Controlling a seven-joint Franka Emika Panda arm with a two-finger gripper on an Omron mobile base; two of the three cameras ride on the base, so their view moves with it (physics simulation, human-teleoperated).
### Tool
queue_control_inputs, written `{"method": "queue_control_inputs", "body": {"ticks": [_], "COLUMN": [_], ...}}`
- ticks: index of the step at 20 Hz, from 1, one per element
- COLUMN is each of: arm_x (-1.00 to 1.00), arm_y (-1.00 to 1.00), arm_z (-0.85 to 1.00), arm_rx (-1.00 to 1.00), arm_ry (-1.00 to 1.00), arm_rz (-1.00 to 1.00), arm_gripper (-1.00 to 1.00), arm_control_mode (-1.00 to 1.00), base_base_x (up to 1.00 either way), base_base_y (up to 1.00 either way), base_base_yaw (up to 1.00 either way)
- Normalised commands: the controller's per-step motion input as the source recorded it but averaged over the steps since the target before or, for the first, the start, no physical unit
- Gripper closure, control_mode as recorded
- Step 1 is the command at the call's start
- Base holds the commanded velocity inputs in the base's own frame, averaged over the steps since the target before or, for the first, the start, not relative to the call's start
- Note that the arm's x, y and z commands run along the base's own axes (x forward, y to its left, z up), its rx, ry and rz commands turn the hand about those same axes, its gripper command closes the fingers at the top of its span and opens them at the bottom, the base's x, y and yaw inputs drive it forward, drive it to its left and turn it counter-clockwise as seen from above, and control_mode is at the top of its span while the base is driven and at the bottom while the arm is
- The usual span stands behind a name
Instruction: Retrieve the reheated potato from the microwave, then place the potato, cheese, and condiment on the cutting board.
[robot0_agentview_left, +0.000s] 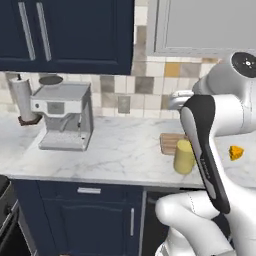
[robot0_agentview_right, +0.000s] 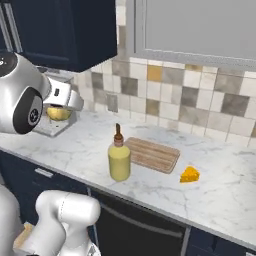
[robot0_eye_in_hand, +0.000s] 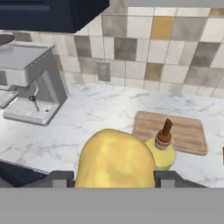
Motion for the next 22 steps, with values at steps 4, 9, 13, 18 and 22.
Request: {"method": "queue_control_inputs", "body": {"ticks": [4,9,13,18,22], "arm_x": [0.00,0.00,0.00,0.00,0.00], "arm_y": [0.00,0.00,0.00,0.00,0.00], "arm_z": [0.00,0.00,0.00,0.00,0.00], "arm_rx": [0.00,0.00,0.00,0.00,0.00], "arm_ry": [0.00,0.00,0.00,0.00,0.00], "arm_rz": [0.00,0.00,0.00,0.00,0.00], "arm_gripper": [1.00,1.00,1.00,1.00,1.00], "arm_control_mode": [1.00,1.00,1.00,1.00,1.00], "base_base_x": [0.00,0.26,0.69,0.78,0.85], "base_base_y": [-0.78,-0.68,-0.03,0.07,0.21], "base_base_yaw": [-0.38,-0.11,-0.17,-0.24,-0.19]}}
